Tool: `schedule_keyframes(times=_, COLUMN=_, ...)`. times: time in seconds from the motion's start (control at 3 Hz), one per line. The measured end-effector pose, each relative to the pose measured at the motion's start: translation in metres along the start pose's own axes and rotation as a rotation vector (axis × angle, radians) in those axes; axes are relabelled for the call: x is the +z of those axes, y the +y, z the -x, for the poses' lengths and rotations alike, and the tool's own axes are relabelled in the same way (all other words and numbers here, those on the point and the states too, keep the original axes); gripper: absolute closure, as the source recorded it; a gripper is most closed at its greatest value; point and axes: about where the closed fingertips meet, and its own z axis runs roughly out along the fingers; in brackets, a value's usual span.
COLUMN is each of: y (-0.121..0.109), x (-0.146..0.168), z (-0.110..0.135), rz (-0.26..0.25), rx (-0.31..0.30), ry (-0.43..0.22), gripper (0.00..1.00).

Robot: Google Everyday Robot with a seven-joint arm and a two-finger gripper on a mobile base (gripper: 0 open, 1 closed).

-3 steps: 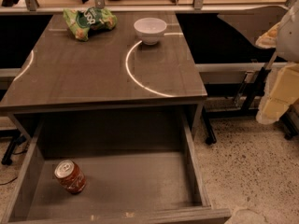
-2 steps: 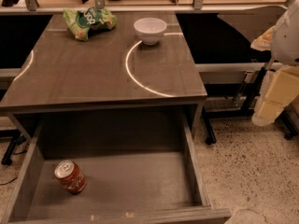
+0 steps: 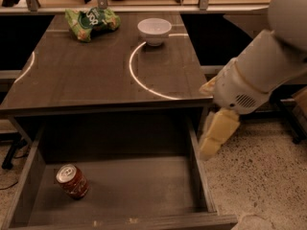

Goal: Pick coke can from top drawer and place on counter

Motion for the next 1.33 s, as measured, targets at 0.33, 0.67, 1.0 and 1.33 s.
schedule_keyframes(times=0.33, y=0.020, x=0.046, z=0.045, rz=0.098, rx=-0.005, ry=-0.150, gripper=0.00)
schedule_keyframes(times=0.67, y=0.020, x=0.046, z=0.044, rz=0.096, rx=-0.005, ry=-0.145, gripper=0.00)
schedule_keyframes(times=1.0, y=0.024, x=0.076, z=0.044, rz=0.125, rx=0.000, ry=-0.218, gripper=0.00)
schedule_keyframes(times=1.33, y=0.038, x=0.150, z=0.062, rz=0.193, rx=-0.015, ry=-0.344, gripper=0.00)
